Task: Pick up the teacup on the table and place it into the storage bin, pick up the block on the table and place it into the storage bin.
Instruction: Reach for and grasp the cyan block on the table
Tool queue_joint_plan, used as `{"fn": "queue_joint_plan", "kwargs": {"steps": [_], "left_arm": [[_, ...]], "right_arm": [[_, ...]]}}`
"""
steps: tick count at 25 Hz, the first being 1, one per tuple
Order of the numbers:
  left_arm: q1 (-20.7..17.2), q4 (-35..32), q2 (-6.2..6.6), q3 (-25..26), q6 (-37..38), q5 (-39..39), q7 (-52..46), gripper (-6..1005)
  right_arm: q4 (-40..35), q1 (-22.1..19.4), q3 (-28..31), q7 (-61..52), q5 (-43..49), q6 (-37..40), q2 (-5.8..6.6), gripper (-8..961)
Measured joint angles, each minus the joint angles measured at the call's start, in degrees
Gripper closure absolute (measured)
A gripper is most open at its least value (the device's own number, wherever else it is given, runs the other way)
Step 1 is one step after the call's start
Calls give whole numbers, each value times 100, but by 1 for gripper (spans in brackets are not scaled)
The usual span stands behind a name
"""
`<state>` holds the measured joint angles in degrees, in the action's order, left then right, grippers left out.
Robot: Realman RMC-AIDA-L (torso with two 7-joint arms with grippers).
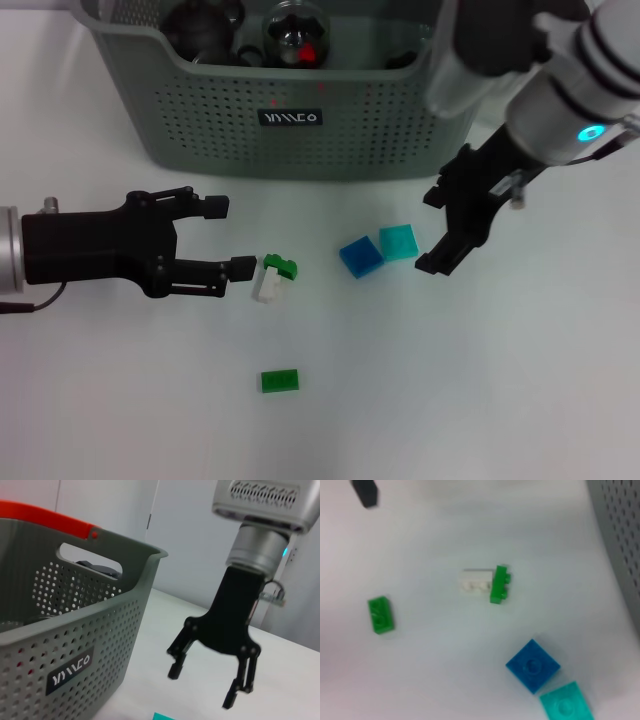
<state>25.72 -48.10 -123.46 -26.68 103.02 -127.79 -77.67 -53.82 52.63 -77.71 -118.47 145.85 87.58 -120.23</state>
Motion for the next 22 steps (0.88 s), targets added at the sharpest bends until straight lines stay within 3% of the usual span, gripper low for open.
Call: {"fn": "queue_joint_plan", "kwargs": {"steps": [6,22], "left_arm": [[-19,3,-17,1,-15,0,-46,101],[-25,74,-13,14,-63,0,-56,103]], "right_arm": [[654,234,-634,66,-35,-795,-33,15],[1615,549,-1139,213,-452,-1851,-71,29]]}}
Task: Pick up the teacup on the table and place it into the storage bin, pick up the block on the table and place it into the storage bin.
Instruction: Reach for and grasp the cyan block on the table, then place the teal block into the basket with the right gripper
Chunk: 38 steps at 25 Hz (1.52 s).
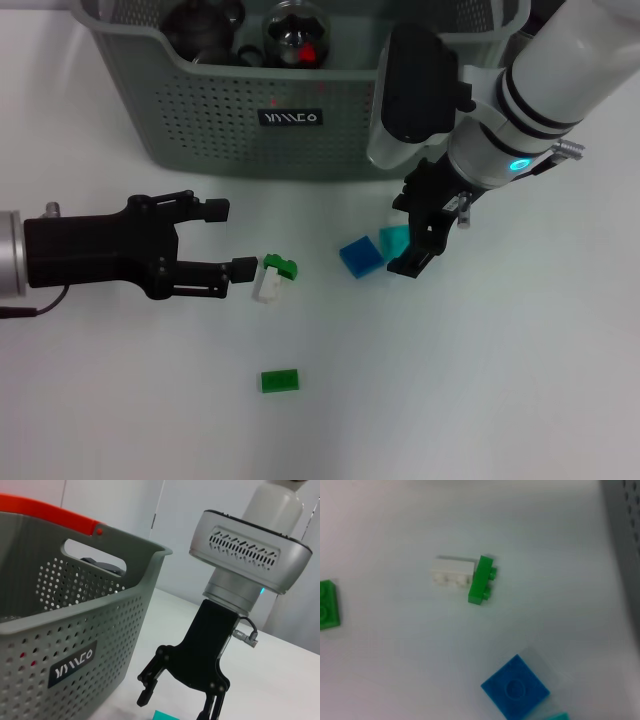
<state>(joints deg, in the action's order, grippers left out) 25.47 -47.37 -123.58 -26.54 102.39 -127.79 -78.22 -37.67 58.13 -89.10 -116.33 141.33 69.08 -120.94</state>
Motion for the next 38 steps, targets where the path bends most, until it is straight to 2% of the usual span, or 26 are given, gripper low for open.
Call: {"fn": "queue_joint_plan", "kwargs": {"steps": [3,9,14,20,26,28,32,37,38], "left_arm": [[1,0,7,0,0,0,0,103],[1,0,10,0,0,0,0,104],[2,0,10,0,0,0,0,104],[1,0,10,0,0,0,0,105],[-7,0,10,8,0,0,0,105],[-11,0,10,9,2,0,0,105],[-34,-12,11,12,30,-1,0,106],[-35,-31,19,58,66,0,0,106],[-34,-33,21,61,69,0,0,106]], "right_arm": [[57,14,-66,-11,-33,-82,0,32],[125,32,-147,-49,-36,-176,0,103],[162,33,-224,-60,-45,-263,0,300],[164,39,-260,-77,-61,-259,0,312],[-4,54,-281,-172,-62,33,28,427],[-280,-1,-218,-286,-40,283,59,465],[-1369,-240,218,-533,157,1252,128,522],[-2918,-297,1258,-704,285,3009,111,521],[-3461,-202,1711,-791,163,3537,93,518]]}}
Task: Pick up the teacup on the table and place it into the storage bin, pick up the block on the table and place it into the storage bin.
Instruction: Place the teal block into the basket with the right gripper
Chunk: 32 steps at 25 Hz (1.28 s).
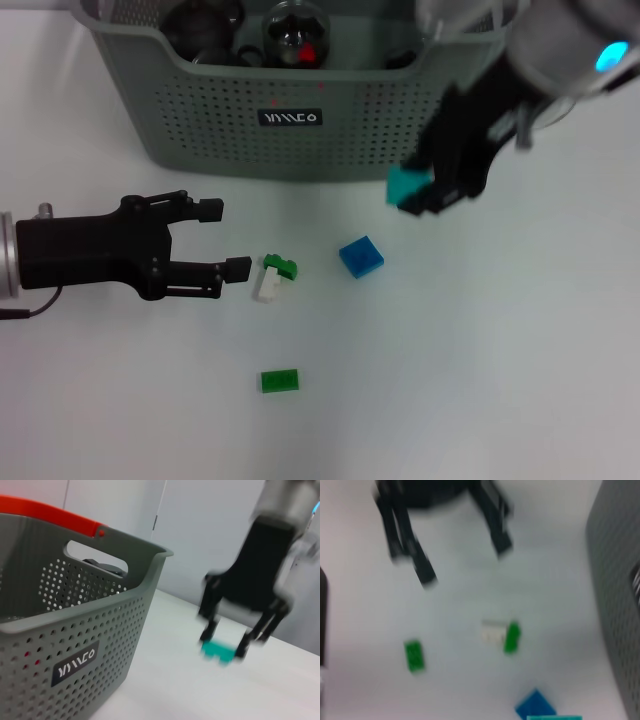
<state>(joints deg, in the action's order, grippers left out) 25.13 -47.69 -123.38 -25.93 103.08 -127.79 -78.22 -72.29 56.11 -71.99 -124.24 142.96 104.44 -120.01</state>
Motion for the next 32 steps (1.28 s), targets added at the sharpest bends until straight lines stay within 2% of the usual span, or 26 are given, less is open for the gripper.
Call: {"fn": "queue_joint_plan", "kwargs": {"steps": [1,5,6,9,12,15,22,27,32], "left_arm": [[0,-1,2,3,1,0,0,106],[9,-8,8,1,4,0,0,107],[11,-9,10,1,5,0,0,107],[30,-11,15,0,13,0,0,107],[42,-12,21,1,13,0,0,107],[62,-12,30,1,19,0,0,108],[74,-12,41,12,-1,0,0,108],[51,-12,50,26,-31,0,0,109],[44,-11,55,62,-29,0,-1,109]], "right_arm": [[0,0,0,0,0,0,0,515],[-741,314,965,-272,-513,386,1,504],[-883,408,1225,-375,-572,286,11,502],[-978,546,1452,-639,-415,-291,36,493],[-717,680,1331,-988,377,-1227,36,485],[-7,877,1098,-1166,1163,-1993,10,477],[1658,1159,501,-1351,1850,-3413,-8,457],[2348,1212,320,-1454,2146,-4037,-14,443],[2643,1190,146,-1607,2444,-4251,-14,429]]}}
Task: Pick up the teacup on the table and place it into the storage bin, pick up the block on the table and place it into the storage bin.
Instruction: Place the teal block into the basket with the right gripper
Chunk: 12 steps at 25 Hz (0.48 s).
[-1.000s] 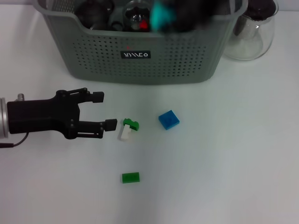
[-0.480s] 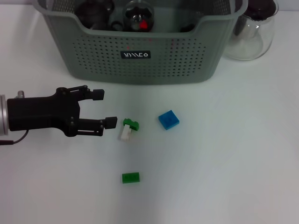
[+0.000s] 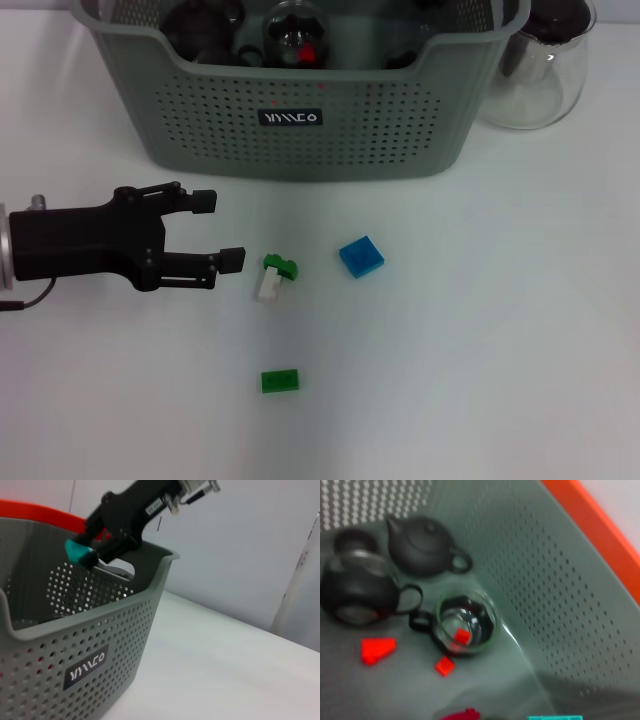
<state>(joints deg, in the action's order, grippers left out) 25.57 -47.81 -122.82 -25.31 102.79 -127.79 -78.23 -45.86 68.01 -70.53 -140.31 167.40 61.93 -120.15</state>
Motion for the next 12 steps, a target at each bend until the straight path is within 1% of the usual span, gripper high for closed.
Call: {"fn": "queue_joint_plan", "kwargs": {"steps": [5,12], "left_arm": [[5,0,12,30,33,0,-3,110],[8,0,13,29,43,0,-6,110]], "right_arm": [[14,-80,-77,-75,45,55,24,416],[-86,-119,-81,-89,50,74,27,396]]}}
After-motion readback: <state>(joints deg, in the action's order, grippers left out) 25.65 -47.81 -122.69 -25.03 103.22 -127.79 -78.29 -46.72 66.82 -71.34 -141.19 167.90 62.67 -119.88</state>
